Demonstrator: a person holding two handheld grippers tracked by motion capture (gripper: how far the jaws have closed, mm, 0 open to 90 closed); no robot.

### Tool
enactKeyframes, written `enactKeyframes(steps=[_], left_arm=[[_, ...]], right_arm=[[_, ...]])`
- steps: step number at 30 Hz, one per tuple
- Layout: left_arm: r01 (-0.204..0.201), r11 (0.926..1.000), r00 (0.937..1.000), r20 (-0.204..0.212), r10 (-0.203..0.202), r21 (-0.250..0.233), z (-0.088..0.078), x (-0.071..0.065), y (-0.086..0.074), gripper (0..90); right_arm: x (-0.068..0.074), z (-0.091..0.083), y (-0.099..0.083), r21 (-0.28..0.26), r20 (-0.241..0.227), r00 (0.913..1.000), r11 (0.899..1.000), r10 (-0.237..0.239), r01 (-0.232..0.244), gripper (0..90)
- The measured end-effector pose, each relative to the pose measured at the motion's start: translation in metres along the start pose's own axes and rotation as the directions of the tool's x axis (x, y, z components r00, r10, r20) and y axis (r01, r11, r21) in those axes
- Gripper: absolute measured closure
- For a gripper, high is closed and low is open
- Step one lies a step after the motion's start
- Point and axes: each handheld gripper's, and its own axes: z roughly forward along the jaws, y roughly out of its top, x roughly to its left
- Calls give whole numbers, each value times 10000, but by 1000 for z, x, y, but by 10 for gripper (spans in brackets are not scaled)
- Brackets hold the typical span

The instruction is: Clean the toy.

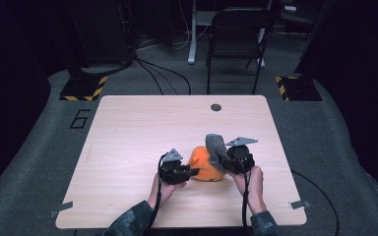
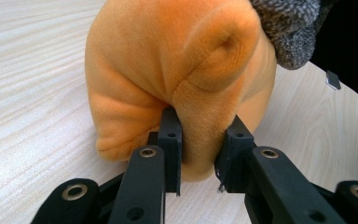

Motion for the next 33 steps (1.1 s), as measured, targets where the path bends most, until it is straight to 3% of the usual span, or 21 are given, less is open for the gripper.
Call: enactKeyframes(steps=[11,16,18,23,29,33], left_arm=[[6,10000,10000,39,-6,-43,0,1,0,743],[31,10000,10000,49,-31,-36,0,1,0,743],[39,10000,10000,44,-39,-12,0,1,0,743],[68,10000,9999,85,-68,-20,0,2,0,743],[83,9999,9999,70,-82,-71,0,2,0,742],[132,9999,9999,48,-132,-76,-1,2,0,742]], right_arm=[[-27,12,-15,609,431,9964,9952,735,-760,727],[-42,27,-28,1148,668,9903,9849,1222,-1293,727],[-45,35,-33,1542,808,9858,9753,1473,-1584,728],[-49,54,-42,2197,866,9865,9632,1388,-1548,727],[-51,46,-39,2050,1021,9859,9671,1322,-1509,730],[-50,28,-29,1515,1198,9851,9784,1232,-1408,732]])
